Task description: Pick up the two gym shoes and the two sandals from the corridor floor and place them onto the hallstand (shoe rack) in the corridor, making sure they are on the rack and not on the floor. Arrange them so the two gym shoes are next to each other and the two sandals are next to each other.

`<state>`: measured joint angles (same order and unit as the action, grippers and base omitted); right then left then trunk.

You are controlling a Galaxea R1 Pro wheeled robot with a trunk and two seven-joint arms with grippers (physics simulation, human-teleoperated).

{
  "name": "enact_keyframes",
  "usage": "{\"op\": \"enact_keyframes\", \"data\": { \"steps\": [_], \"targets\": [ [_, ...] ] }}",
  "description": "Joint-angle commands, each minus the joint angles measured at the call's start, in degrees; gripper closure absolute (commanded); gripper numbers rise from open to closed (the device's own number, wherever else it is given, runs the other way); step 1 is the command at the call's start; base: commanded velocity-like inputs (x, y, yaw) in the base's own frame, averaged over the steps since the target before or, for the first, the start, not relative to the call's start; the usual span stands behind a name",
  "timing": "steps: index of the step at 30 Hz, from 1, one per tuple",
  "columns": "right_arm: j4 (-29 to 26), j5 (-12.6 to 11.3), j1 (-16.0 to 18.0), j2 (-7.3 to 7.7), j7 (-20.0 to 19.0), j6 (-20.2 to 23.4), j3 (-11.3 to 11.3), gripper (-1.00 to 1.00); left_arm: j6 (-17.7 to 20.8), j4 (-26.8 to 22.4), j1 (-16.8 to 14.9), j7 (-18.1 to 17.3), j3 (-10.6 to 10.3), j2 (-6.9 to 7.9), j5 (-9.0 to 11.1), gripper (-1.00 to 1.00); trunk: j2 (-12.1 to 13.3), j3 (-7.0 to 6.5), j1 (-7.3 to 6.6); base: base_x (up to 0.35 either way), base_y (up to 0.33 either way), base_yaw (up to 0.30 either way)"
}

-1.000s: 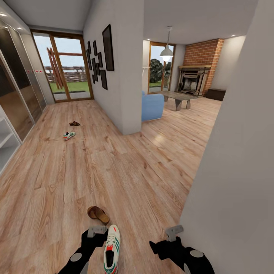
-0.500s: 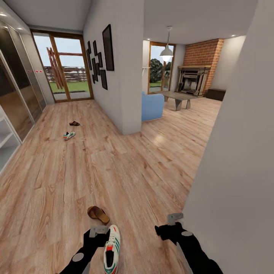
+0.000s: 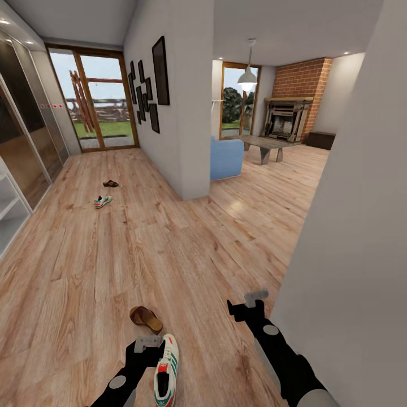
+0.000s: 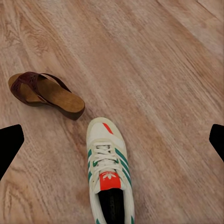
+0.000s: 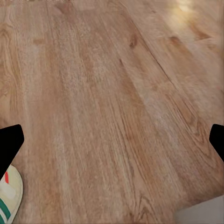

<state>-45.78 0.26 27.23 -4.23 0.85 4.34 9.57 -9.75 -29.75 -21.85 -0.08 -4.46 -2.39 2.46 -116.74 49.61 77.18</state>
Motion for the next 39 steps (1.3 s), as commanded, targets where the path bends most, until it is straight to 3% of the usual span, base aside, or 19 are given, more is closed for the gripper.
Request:
{"op": "enact_keyframes", "data": {
  "steps": [1, 7, 14, 36, 39],
  "targets": [
    [1.01, 0.02, 0.02, 0.04, 0.05, -0.7, 0.08, -1.0, -0.19, 0.04, -0.03, -0.01, -0.16, 0.0, 0.25, -1.0, -0.02, 0.05, -0.01, 0.0, 0.0, 0.0],
    [3.34, -0.04, 0.01, 0.09, -0.14, -2.38, 0.11, -1.0, -0.19, 0.04, -0.03, -0.05, -0.2, -0.05, 0.19, -1.0, -0.02, 0.05, -0.01, 0.0, 0.0, 0.0],
    [2.64, -0.4, -0.05, 0.16, -0.45, -2.57, 0.02, -1.0, -0.19, 0.04, -0.03, -0.09, -0.2, -1.15, 0.17, -1.0, -0.02, 0.05, -0.01, 0.0, 0.0, 0.0],
    [1.99, -0.44, -0.07, 0.17, -0.5, -2.59, 0.05, -1.0, -0.19, -0.04, -0.03, -0.1, -0.2, -1.3, 0.17, -1.0, -0.02, 0.11, -0.01, 0.0, 0.0, 0.0],
    [2.04, -0.48, -0.07, 0.18, -0.5, -2.59, -0.03, -1.0, -0.19, -0.05, -0.03, -0.1, -0.22, -1.3, 0.17, -1.0, -1.22, 0.76, 0.65, 0.0, 0.0, 0.0]
  ]
}}
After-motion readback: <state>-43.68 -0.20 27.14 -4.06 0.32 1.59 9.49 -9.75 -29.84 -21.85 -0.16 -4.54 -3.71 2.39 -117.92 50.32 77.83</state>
